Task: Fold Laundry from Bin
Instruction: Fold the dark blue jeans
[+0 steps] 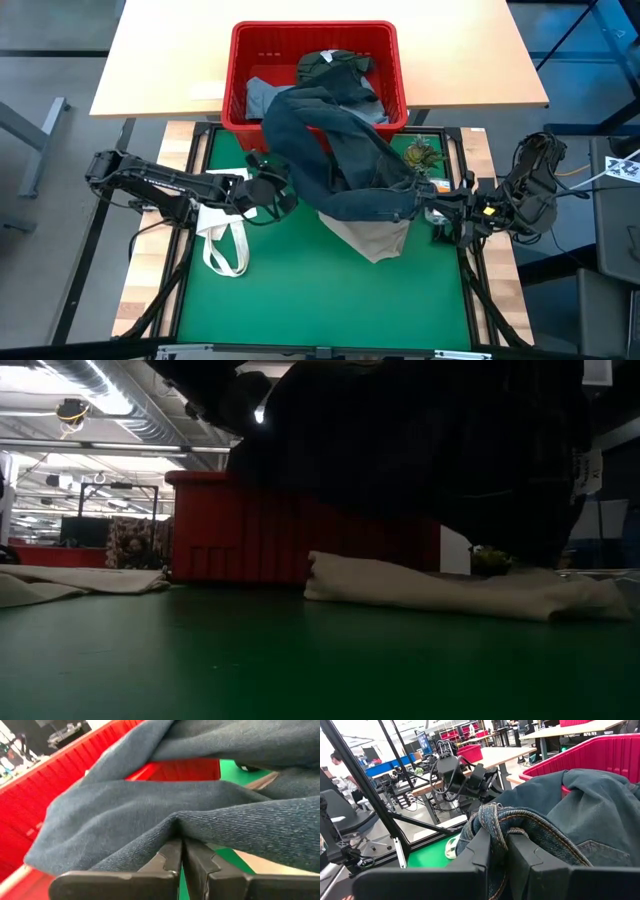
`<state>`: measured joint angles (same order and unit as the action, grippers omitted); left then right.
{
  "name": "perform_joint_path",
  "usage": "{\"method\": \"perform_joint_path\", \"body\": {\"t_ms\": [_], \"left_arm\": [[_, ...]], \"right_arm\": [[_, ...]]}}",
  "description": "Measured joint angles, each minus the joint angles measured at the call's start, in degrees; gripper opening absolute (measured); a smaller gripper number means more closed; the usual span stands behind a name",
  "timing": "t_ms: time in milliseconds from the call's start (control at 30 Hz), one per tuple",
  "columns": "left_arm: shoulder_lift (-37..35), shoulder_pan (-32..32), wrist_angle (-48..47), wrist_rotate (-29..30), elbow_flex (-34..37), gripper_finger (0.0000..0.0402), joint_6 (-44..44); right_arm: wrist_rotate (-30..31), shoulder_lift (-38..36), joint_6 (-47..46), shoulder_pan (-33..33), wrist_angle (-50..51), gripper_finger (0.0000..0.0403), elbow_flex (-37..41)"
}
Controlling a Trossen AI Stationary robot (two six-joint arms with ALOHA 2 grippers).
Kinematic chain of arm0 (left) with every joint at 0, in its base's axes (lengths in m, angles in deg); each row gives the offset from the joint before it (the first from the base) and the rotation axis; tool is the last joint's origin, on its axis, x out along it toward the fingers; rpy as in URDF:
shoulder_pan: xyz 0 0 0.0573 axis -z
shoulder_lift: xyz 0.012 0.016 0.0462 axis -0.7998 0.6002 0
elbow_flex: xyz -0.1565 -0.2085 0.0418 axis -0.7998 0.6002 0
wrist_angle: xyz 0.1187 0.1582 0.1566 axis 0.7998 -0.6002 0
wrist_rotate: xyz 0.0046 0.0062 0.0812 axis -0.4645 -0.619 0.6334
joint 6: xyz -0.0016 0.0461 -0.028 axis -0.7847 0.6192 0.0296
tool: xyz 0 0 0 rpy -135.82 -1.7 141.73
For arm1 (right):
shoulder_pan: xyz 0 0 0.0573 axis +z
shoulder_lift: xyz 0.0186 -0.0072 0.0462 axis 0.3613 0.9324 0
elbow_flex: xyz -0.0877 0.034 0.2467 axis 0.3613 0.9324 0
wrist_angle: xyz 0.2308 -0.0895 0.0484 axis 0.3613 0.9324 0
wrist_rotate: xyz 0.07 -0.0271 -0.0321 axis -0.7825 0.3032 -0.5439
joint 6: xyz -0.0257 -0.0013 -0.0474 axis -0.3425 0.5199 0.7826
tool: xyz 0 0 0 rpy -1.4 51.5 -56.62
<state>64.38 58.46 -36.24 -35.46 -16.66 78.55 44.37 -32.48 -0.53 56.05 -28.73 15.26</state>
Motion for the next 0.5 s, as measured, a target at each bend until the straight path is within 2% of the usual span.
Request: {"method": "perform_joint_path", "body": {"t_ms": [167,333,500], "left_arm": [[-0.18,0.07,2.62,0.67,-0.02,0.0001,4.08],[-0.46,0.02,2.56,0.12,-0.04,0.0006,4.38],[-0.46,0.02,2.08,-6.35,-0.04,0.0036,7.11]], "right_arm": [[0.05,-0.12,2.18,0.0,-0.22,0.0037,-2.14],[0.05,-0.06,3.31,0.0,-0.15,0.0037,-3.6],[0.04,-0.06,3.5,0.0,-0.1,0.0037,-3.64]]}}
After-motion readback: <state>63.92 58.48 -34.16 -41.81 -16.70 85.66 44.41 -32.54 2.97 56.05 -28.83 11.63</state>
